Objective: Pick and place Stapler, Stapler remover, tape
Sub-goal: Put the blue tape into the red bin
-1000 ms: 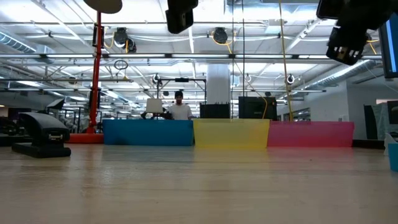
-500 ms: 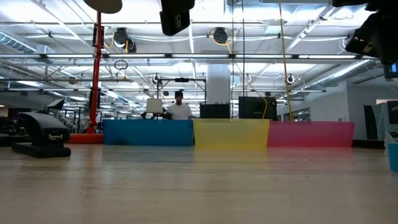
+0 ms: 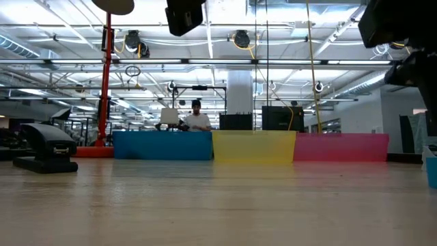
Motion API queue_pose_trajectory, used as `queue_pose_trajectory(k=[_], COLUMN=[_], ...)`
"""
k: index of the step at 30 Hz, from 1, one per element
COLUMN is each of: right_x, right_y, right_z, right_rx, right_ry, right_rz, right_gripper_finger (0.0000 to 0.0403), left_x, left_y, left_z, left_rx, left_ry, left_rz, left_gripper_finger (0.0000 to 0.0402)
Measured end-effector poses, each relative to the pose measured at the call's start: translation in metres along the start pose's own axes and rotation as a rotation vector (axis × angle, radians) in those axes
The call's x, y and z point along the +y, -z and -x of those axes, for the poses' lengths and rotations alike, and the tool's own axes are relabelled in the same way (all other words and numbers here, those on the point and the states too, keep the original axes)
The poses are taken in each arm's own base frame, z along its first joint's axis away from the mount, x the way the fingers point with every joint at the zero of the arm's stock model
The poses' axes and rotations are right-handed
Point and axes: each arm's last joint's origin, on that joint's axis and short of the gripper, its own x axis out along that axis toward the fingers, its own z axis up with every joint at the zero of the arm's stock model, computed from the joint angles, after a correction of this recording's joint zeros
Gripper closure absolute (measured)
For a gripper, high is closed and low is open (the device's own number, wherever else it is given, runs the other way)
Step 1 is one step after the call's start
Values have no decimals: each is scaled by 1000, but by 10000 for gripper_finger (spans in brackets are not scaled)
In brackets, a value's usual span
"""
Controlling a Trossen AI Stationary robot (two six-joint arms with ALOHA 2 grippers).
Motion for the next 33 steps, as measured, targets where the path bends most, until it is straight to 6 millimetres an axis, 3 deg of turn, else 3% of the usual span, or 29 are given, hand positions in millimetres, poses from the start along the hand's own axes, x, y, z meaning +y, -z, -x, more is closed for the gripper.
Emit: queue_pose_trajectory(k=[10,19,27,33], right_x=[1,-5,-22,-43], right_y=[-1,4,18,36], right_z=[-20,-34,-48,-62], right_rx=[20,-8,19,47], right_ry=[68,28,70,135], right_rz=[-18,-77,-138,-340], right_gripper_finger=[259,259,259,259], left_x=[-7,-8,-8,-8], left_y=[5,5,6,6], left_z=[-1,-1,-1,-1], left_rx=[-5,-5,-5,-4], left_ry=[-9,-6,-6,-7], left_rz=[-13,-14,-18,-38], left_gripper_finger=[156,156,156,156])
